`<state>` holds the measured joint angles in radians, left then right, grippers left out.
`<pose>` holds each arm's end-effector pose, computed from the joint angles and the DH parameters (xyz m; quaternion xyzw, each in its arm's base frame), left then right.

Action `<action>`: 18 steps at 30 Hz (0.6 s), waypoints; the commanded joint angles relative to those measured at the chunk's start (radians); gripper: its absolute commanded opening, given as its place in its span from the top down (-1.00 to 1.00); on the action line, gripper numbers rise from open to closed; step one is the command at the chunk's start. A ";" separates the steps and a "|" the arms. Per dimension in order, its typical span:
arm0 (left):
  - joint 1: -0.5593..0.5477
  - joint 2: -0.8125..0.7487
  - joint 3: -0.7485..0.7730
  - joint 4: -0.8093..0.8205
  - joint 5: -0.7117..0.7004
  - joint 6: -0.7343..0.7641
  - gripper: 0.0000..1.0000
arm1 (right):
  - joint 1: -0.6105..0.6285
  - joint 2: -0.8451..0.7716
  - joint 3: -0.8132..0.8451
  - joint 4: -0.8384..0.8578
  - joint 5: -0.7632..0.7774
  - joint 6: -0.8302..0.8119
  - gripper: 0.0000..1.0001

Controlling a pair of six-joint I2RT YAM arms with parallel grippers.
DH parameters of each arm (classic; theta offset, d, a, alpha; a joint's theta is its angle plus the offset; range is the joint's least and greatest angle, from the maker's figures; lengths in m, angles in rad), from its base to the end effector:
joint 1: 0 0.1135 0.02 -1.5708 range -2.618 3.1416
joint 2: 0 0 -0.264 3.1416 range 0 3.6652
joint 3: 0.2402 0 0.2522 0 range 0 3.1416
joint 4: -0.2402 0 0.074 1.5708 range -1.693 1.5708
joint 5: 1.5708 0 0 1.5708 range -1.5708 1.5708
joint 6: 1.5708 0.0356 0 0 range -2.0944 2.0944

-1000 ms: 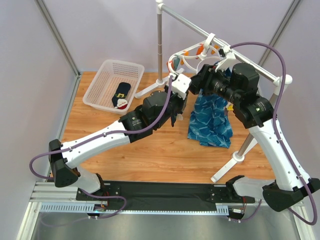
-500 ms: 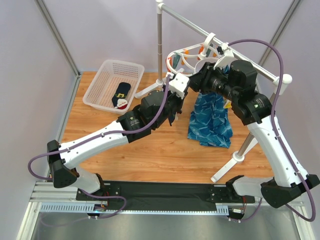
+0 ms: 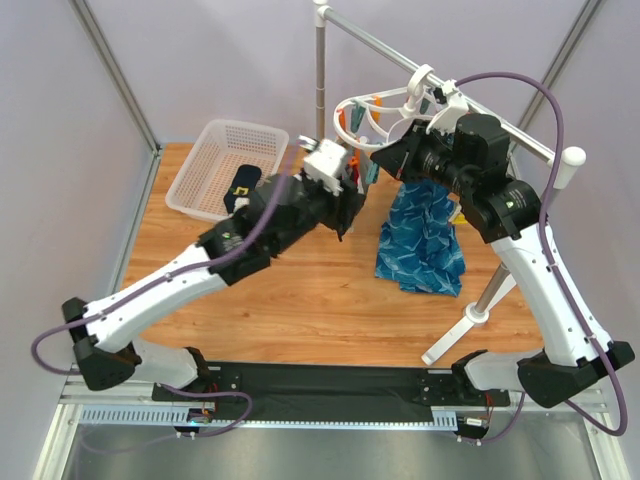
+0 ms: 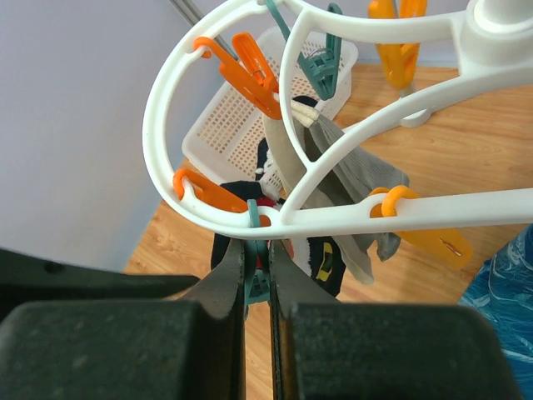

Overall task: Clip the socks to the hanger
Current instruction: Open the clamp at the hanger, then pick up the sock from the bin.

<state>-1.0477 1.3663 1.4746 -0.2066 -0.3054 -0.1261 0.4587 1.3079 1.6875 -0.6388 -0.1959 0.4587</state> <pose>0.1646 -0.2639 0.4475 0.2342 0.7014 -0.2737 0.6151 0.2318 0.1222 0.4870 -0.0596 0.7888 0.3382 0.5098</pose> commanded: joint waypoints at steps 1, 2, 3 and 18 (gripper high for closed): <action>0.133 -0.151 0.050 -0.137 0.124 -0.180 -0.15 | -0.002 0.007 0.015 0.016 0.012 0.000 1.00; 0.179 -0.167 0.065 -0.178 0.211 -0.214 -0.14 | 0.000 0.007 0.012 0.014 0.013 -0.005 1.00; 0.284 -0.173 0.084 -0.270 0.262 -0.272 -0.14 | 0.000 0.004 0.009 0.008 0.018 -0.005 1.00; 0.928 0.324 0.334 -0.591 0.516 -0.183 -0.08 | 0.000 -0.062 -0.069 0.019 0.010 -0.003 1.00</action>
<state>-0.1390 1.5547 1.7313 -0.7391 0.1829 -0.3820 0.4568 1.2736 1.6310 -0.6300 -0.1677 0.4553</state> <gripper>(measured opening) 0.529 0.049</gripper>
